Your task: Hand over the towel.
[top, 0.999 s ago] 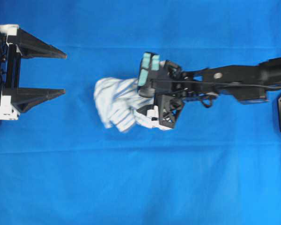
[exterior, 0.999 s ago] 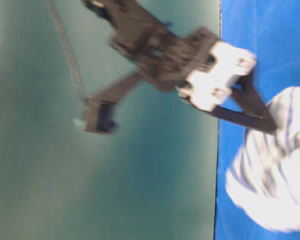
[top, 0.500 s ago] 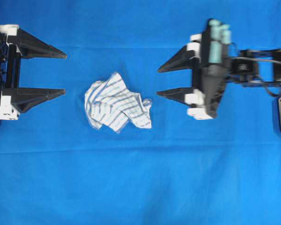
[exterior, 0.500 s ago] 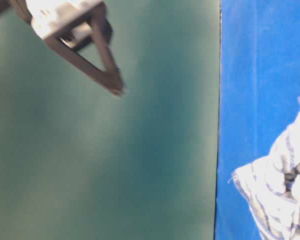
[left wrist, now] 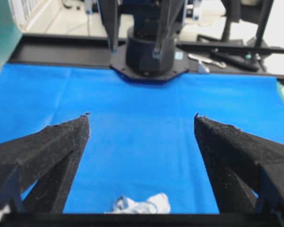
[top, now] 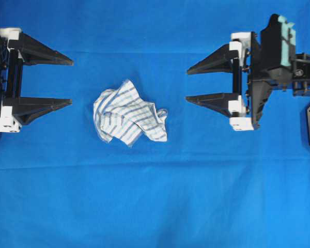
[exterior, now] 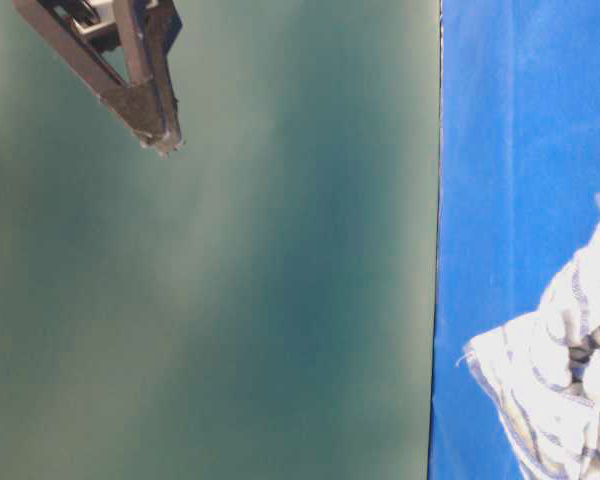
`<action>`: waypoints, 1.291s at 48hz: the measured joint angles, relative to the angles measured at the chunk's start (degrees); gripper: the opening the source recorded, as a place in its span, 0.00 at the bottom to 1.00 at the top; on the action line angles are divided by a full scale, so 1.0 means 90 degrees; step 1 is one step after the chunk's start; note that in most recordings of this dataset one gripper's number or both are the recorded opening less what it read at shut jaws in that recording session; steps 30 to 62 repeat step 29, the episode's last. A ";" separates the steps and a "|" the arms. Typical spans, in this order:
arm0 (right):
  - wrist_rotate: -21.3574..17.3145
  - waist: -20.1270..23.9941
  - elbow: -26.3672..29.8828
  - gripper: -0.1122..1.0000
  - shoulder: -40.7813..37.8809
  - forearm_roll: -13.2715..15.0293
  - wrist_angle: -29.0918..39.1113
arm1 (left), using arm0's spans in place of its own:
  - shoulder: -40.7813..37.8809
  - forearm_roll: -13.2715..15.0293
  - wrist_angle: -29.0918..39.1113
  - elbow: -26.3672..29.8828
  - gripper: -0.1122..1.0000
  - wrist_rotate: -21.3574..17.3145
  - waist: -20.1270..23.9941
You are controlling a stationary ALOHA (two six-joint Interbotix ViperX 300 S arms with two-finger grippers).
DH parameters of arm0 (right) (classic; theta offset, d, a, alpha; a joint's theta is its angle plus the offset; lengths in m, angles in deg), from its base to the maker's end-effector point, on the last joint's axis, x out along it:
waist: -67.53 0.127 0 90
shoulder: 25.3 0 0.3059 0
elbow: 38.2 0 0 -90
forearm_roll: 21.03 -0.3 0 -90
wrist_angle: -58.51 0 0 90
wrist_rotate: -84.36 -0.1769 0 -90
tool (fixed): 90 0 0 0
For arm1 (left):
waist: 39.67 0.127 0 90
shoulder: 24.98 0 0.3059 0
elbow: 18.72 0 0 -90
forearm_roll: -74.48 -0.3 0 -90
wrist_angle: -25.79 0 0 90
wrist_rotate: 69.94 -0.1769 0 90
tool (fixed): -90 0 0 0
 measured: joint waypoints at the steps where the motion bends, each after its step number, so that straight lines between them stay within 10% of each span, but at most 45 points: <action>1: -0.0010 0.0000 -0.0029 0.72 0.0068 0.0000 0.0010 | 0.0029 0.0000 0.0049 -0.0010 0.94 -0.0010 0.0000; 29: 0.0010 -0.0127 -0.2314 0.72 0.3672 0.0049 0.0596 | 0.3076 -0.0020 0.1738 -0.1182 0.92 -0.0107 0.0000; 62: 0.0010 -0.0127 -0.2314 0.72 0.3672 0.0049 0.0596 | 0.3076 -0.0020 0.1738 -0.1182 0.92 -0.0107 0.0000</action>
